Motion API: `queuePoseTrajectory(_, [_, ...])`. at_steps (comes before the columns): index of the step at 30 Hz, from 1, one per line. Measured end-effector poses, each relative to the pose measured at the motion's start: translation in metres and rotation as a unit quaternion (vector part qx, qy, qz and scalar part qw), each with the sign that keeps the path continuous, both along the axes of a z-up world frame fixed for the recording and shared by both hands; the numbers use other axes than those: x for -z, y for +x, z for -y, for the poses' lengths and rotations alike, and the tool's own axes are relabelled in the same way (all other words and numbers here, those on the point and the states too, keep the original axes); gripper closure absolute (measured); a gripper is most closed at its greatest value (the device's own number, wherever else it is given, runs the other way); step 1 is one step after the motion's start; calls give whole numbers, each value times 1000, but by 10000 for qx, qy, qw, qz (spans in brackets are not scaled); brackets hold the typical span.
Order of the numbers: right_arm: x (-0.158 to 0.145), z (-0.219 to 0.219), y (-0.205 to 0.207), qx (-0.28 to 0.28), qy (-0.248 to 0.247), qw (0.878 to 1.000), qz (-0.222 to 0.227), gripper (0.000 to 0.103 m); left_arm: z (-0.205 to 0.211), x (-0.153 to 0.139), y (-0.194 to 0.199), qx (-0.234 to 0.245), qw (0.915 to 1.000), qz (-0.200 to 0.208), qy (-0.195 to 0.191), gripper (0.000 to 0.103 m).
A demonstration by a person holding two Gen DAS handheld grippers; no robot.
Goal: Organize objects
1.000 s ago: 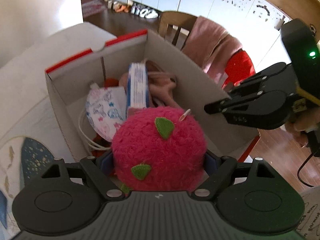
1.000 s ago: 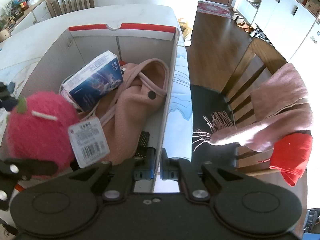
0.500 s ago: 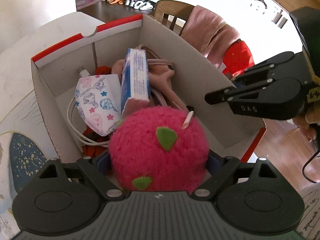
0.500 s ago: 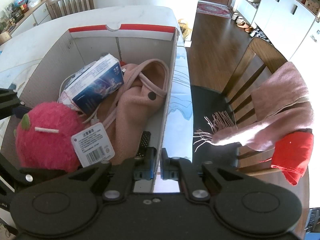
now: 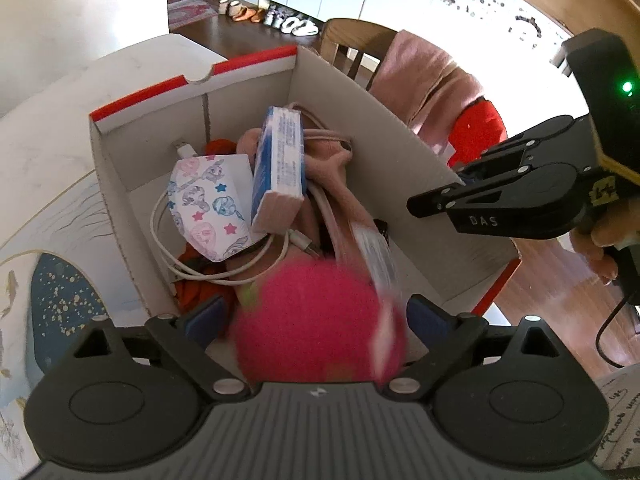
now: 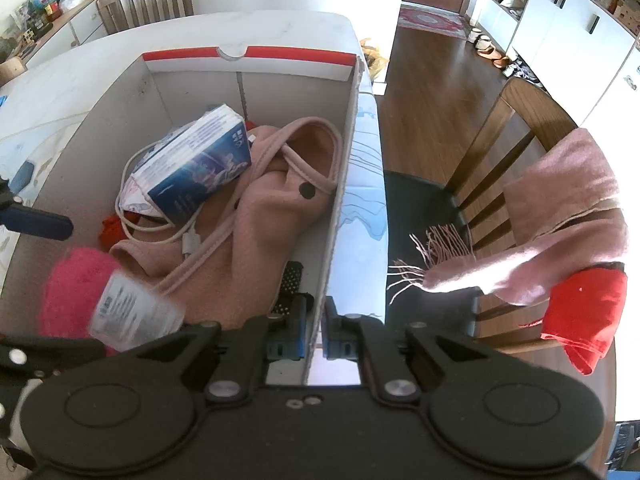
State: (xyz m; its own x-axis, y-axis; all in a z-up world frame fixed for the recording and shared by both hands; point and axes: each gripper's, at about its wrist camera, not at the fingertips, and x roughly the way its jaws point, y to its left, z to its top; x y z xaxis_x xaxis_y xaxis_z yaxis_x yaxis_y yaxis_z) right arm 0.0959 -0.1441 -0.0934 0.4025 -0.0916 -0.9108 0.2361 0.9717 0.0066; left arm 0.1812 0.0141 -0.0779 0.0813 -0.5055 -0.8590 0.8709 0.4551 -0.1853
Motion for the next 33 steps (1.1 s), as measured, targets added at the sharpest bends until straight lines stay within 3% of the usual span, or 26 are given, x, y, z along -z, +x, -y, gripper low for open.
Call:
queuePoseTrajectory(6, [-2, 0, -2, -34, -2, 10000, 29, 96, -11, -14, -1, -239, 9994, 45, -243, 3])
queuePoseTrajectory(20, [-33, -2, -28, -164, 3, 9984, 546, 93, -36, -45, -19, -1039, 9871, 960, -747, 3])
queuePoseTrajectory(27, [-45, -10, -45, -372, -30, 9954, 882, 90, -45, -43, -24, -1466, 9808, 918, -905, 3])
queuePoseTrajectory(33, [-52, -19, -59, -350, 101, 9908, 1302, 88, -53, -41, -28, -1552, 9783, 959, -981, 3])
